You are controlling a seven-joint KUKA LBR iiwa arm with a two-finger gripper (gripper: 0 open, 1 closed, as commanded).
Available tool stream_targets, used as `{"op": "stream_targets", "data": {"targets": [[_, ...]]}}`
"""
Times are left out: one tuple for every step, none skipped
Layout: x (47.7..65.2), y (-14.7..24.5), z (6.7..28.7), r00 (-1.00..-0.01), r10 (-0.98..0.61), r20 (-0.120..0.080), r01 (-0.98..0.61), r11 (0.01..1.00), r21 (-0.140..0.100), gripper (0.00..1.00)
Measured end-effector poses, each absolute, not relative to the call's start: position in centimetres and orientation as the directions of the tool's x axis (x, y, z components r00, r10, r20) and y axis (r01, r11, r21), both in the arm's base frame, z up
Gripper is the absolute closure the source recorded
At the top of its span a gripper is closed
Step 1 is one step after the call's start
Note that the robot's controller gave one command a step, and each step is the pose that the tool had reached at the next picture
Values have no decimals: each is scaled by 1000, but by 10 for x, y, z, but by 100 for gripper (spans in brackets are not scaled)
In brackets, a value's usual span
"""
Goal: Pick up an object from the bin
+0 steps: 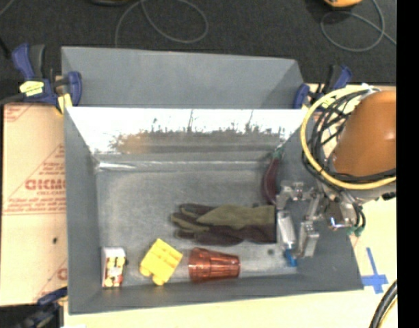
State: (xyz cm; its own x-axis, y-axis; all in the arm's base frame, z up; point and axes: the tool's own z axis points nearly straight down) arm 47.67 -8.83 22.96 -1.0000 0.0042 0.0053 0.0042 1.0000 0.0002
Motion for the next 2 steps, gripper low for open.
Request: {"op": "stream_targets", "data": {"targets": [[478, -88, 234, -1000, 1, -3, 1, 1000, -1, 0], [479, -88, 234, -1000, 0, -3, 0, 1000, -1, 0]]}}
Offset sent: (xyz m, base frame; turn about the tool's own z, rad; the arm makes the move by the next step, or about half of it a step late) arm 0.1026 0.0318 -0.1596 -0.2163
